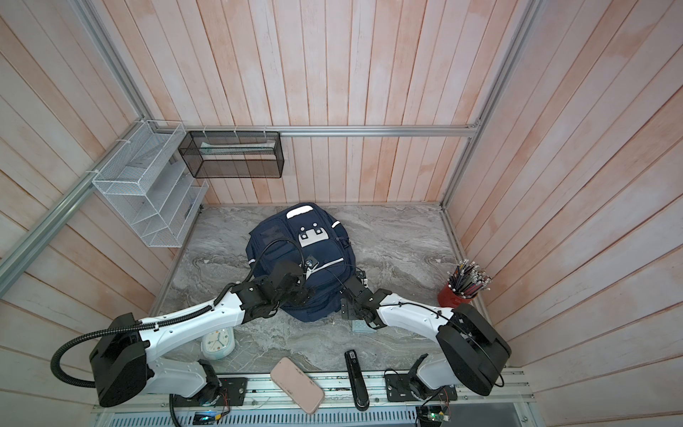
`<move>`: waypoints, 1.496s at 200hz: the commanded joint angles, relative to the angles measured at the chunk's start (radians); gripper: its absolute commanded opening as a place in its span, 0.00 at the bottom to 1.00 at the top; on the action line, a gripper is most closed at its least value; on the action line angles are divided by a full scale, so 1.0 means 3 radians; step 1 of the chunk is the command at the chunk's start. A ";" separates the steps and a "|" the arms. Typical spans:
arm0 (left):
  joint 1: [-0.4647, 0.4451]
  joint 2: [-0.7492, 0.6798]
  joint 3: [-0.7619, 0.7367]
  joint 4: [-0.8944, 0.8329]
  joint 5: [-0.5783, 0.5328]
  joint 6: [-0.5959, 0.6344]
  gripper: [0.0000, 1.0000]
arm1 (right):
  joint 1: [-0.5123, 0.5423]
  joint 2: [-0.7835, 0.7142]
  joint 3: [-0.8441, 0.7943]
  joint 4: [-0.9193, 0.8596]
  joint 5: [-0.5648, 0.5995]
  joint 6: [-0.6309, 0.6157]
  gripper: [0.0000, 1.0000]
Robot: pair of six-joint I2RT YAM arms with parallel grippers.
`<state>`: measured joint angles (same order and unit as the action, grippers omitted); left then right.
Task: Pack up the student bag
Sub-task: 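Grasp the light-blue calculator with the right gripper while the left holds the bag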
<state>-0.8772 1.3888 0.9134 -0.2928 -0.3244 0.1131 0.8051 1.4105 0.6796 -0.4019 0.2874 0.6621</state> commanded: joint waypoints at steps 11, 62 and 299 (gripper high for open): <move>0.0004 0.0019 0.0045 0.0088 -0.0036 0.0064 0.89 | -0.0040 -0.0239 0.0007 -0.0279 -0.0102 -0.0079 0.98; 0.0005 0.0045 0.0049 0.0072 -0.0039 0.0027 0.89 | -0.0120 -0.0270 0.0002 -0.0460 0.0008 -0.0013 0.98; -0.0018 0.0378 0.0283 0.0081 0.0131 0.0377 0.92 | -0.0301 0.0318 -0.0247 -0.0119 -0.0469 -0.0184 0.83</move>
<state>-0.8776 1.5265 1.0050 -0.2905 -0.3214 0.2203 0.7341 1.4490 0.6701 -0.3931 0.1978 0.6132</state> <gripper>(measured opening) 0.922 0.838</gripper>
